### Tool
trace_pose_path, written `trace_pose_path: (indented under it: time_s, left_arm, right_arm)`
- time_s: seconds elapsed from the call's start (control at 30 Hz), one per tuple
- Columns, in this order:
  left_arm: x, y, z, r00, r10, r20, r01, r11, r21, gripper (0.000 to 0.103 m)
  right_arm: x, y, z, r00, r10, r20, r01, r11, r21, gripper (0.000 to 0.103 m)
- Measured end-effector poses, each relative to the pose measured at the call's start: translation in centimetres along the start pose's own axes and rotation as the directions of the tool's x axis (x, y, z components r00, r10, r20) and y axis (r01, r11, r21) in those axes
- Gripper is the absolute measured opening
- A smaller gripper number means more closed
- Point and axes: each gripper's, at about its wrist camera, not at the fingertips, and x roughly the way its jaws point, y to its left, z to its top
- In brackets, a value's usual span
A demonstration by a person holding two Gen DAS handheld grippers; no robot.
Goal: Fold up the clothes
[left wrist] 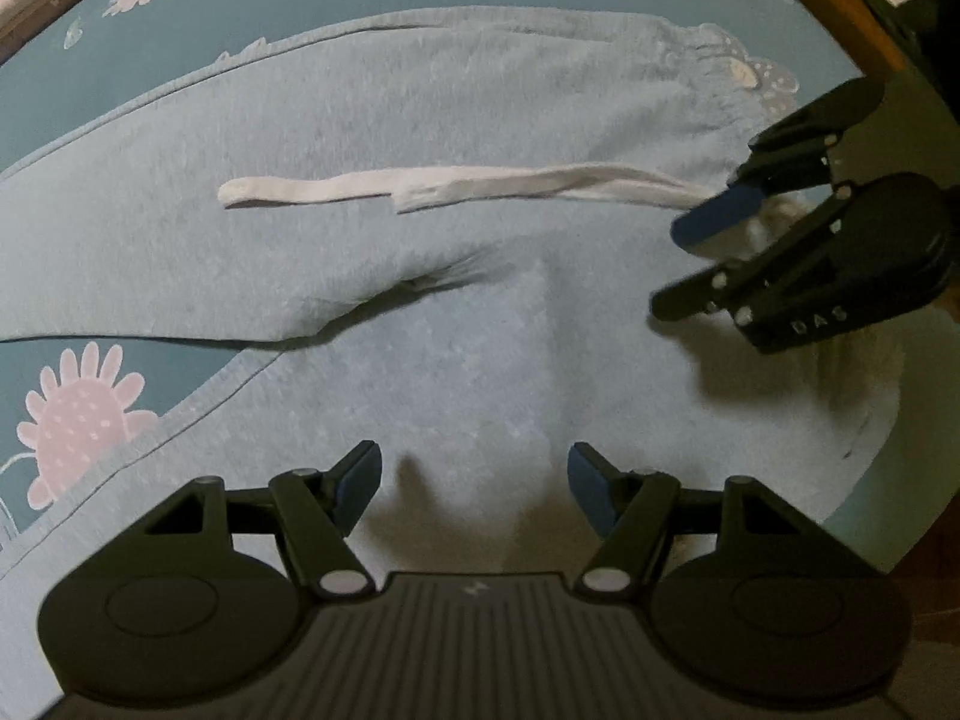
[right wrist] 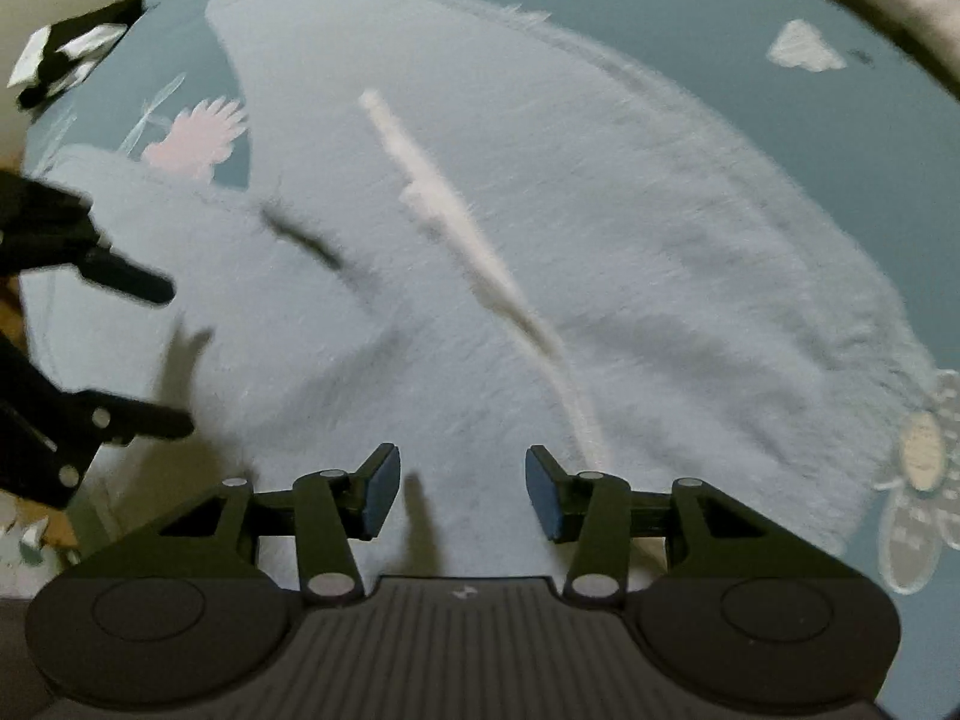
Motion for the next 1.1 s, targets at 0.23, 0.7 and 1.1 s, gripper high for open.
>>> trace_pose_path:
  time_s: [0.23,0.7,1.1]
  left_arm:
    - [1.8,2.2,-2.4,0.999,0.040,0.025,-0.038,0.996,-0.086,0.069]
    - [0.1,8.7,-8.6,0.998,-0.032,0.050,0.041,0.983,-0.180,0.072]
    - [-2.2,22.7,-15.8,0.987,0.134,0.085,-0.085,0.898,-0.431,0.072]
  right_arm:
    - [1.2,-0.8,-0.8,0.998,0.025,-0.052,-0.026,1.000,-0.010,0.060]
    - [2.4,0.8,-0.2,0.997,-0.002,-0.075,0.009,0.996,0.090,0.090]
    - [2.7,2.9,3.5,0.964,-0.127,-0.235,0.165,0.975,0.149,0.091]
